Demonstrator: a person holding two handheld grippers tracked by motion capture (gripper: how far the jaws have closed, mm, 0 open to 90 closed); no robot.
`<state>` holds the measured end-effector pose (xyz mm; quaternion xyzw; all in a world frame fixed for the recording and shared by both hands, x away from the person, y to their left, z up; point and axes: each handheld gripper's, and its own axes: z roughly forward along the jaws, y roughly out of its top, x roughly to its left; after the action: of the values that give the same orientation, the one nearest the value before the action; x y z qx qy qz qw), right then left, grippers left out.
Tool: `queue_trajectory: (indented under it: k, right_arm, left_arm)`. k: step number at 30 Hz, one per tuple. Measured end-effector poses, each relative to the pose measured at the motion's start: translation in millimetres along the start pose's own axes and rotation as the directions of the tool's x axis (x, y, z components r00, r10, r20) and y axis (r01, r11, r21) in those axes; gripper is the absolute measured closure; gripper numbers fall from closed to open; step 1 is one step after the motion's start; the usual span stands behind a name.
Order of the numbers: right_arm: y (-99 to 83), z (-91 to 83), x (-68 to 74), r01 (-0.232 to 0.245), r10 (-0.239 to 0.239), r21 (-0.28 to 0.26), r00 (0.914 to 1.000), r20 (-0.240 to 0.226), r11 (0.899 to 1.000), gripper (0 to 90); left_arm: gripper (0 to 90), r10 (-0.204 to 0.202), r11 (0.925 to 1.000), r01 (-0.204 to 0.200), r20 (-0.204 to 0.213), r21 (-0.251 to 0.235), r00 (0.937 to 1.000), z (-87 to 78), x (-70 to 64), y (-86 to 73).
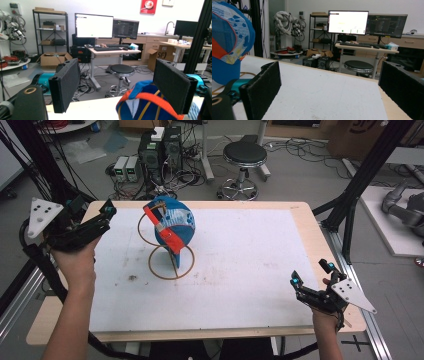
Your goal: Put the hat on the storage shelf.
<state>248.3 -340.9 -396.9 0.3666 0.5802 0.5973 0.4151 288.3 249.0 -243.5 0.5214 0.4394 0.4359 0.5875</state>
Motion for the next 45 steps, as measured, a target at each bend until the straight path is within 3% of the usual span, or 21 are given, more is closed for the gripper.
queue_trajectory:
  k: [9, 16, 20, 28, 33, 45]
  right_arm:
    - [0.2, 2.3, -0.9, -0.007, 0.007, -0.005, 1.0, 0.003, 1.0, 4.1]
    - [0.0, 5.4, -0.7, -0.016, 0.016, -0.009, 0.9999, 0.001, 1.0, 4.1]
    - [-0.3, 7.8, -1.0, -0.011, 0.011, -0.01, 0.9999, 0.001, 1.0, 4.1]
    - [-0.3, 10.4, -2.0, -0.025, 0.026, -0.013, 0.9996, 0.016, 1.0, 4.1]
    - [-1.0, 11.4, -3.5, -0.031, 0.031, -0.013, 0.9992, 0.026, 0.999, 4.1]
    - [-4.6, 15.5, -4.2, -0.031, 0.031, -0.01, 0.9991, 0.03, 0.999, 4.1]
  left_arm:
    - [21.5, 0.002, 0.9998, -0.003, -0.041, -0.02, 0.9992, -24.0, 12.7, -11.9]
    - [21.5, 0.006, 0.9997, -0.008, -0.076, -0.025, 0.9971, -36.0, 24.6, -30.2]
    - [21.4, -0.007, 1.0, 0.006, -0.075, -0.007, 0.9972, -37.8, 30.0, -44.5]
    - [21.3, 0.028, 0.9995, -0.029, -0.074, -0.013, 0.9969, -47.0, 36.6, -61.6]
    - [21.3, 0.041, 0.9991, -0.04, -0.074, 0.016, 0.9964, -49.4, 40.5, -77.9]
    - [21.1, 0.028, 0.9992, -0.026, -0.074, 0.031, 0.9969, -54.4, 52.0, -109.2]
